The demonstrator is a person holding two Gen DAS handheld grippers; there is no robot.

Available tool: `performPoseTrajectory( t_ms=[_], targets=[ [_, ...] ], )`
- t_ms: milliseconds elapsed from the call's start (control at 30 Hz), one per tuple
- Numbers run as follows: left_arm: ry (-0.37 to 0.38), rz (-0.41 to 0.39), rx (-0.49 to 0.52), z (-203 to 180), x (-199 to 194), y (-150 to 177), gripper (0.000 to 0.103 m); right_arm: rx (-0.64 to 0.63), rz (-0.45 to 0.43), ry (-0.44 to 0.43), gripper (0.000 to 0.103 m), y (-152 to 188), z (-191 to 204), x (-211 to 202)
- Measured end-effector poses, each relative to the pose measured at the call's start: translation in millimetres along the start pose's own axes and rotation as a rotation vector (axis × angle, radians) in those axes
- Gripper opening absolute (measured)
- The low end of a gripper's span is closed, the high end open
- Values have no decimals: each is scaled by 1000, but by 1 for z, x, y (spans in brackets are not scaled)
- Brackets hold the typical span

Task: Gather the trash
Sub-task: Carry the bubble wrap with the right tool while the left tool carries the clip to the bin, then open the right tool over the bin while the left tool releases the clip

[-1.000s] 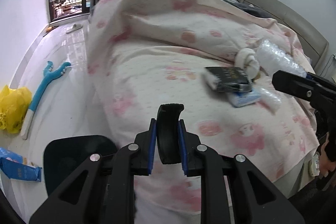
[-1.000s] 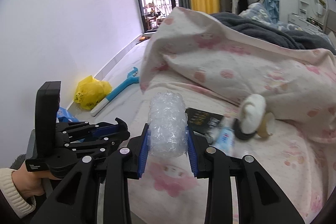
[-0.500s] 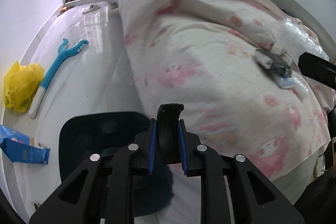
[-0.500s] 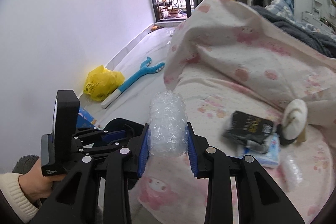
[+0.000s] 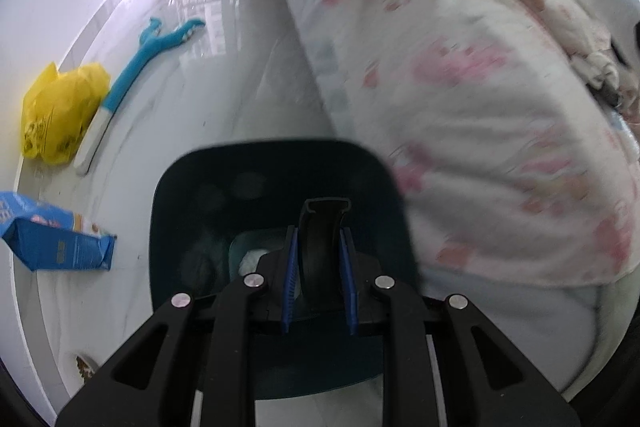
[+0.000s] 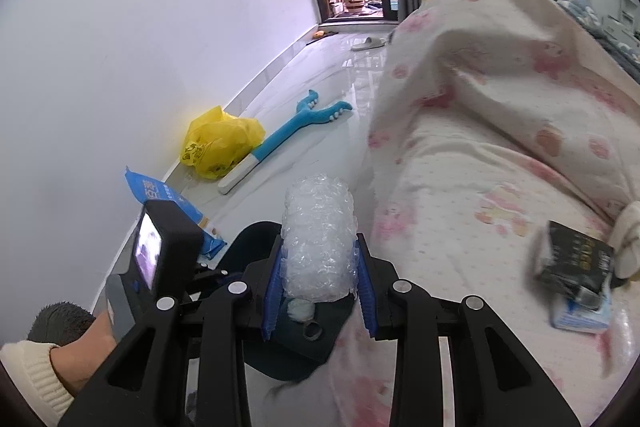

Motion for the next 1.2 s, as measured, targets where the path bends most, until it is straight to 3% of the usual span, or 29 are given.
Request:
performPoseTrajectory(
  t_ms=[300,367,433,500,567,800,1200],
  targets=[
    [-18,71,-57,36,2,19,22,-6,47,-22,33,-3,31,27],
    [-12,78,-73,44,0,22,27,-10,58,-25,33,-1,38,33],
    [-9,76,-78,48,-5,24,41,-10,69,-28,33,0,45,42],
    [-2,68,-80,52,-11,25,48,-3,75,-33,33,0,50,47],
    [4,60,-87,55,-15,26,50,0,81,-38,33,0,55,52],
    [5,-16,-90,64,-46,20,63,-9,136,-36,33,7,72,77],
    [-22,-145,-78,81,-97,10,72,-13,277,-18,33,37,91,132]
  ],
)
Point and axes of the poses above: each gripper's, at about its wrist camera, not at the fingertips, and x roughly the way its jaws point, z to its left, y to its underside, the point moved 6 cm from there along x, roughly the way its jaws point, and after that the axes turned 8 degrees about y, right-handed, at the moved point
